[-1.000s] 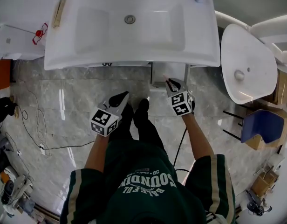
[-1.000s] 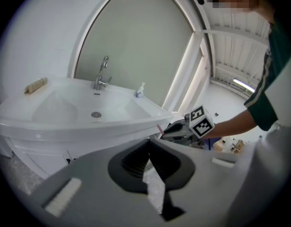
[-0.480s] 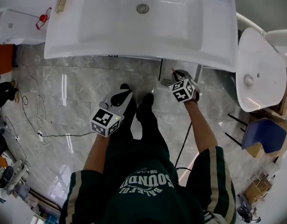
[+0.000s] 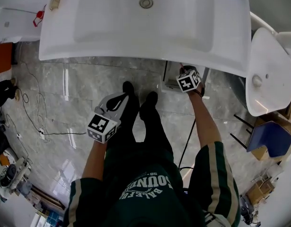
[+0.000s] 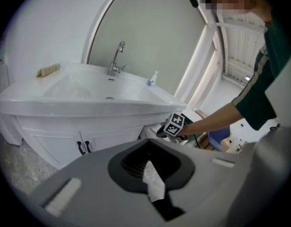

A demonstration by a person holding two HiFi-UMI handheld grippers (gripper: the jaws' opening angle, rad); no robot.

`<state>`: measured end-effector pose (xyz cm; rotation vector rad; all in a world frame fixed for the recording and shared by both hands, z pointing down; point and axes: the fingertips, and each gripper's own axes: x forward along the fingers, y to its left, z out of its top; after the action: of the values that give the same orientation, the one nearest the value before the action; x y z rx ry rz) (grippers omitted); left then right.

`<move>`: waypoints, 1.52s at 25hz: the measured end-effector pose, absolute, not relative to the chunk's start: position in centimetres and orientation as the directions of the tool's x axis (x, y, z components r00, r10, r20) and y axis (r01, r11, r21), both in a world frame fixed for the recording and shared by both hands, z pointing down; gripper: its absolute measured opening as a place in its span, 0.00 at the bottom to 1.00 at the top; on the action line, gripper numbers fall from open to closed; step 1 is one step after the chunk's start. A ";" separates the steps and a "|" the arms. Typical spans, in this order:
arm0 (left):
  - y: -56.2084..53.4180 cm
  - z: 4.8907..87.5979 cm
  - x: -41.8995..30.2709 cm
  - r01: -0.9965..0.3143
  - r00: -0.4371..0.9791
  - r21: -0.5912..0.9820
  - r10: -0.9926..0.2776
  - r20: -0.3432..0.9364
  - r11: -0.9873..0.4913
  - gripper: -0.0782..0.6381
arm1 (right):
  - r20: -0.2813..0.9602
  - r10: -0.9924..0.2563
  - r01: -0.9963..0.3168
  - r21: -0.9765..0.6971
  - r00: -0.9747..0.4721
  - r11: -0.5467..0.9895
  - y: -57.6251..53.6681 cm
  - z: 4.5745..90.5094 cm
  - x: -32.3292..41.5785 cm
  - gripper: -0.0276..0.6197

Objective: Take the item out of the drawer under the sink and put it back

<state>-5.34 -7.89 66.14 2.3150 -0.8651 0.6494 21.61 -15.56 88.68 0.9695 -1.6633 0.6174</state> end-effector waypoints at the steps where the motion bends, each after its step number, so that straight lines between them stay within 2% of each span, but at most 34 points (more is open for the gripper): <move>1: -8.1 66.4 -5.4 -0.706 0.669 0.343 -0.422 0.612 -0.620 0.18 | 0.952 -0.287 -0.845 0.066 -0.106 0.530 -15.8 89.1 21.8 0.12; 8: -8.9 67.1 -4.8 -0.706 0.668 0.345 -0.418 0.616 -0.619 0.18 | 0.950 -0.302 -0.887 0.066 -0.085 0.458 -16.7 91.6 22.2 0.12; 15: -9.4 67.1 -5.1 -0.721 0.657 0.341 -0.439 0.614 -0.603 0.18 | 0.973 -0.220 -0.914 0.020 -0.077 0.405 -16.0 94.4 22.3 0.12; 23: -9.4 67.2 -5.3 -0.724 0.653 0.339 -0.437 0.619 -0.601 0.18 | 0.975 -0.211 -0.937 0.005 -0.073 0.349 -15.8 95.2 23.0 0.12; 29: -9.3 67.0 -5.3 -0.722 0.655 0.337 -0.439 0.615 -0.605 0.18 | 0.977 -0.208 -0.930 0.022 -0.058 0.366 -15.8 95.5 23.3 0.12; 32: -9.1 66.9 -5.4 -0.722 0.656 0.341 -0.439 0.614 -0.602 0.18 | 0.974 -0.221 -0.914 0.042 -0.053 0.404 -15.7 95.0 23.3 0.18; 38: -8.8 66.3 -4.7 -0.710 0.673 0.358 -0.436 0.598 -0.606 0.18 | 0.964 -0.263 -0.898 0.075 -0.047 0.433 -15.5 92.7 23.2 0.18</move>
<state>-4.66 -8.84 66.30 2.3030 -0.8808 0.6181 23.22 -15.49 92.72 1.0515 -1.5715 0.7133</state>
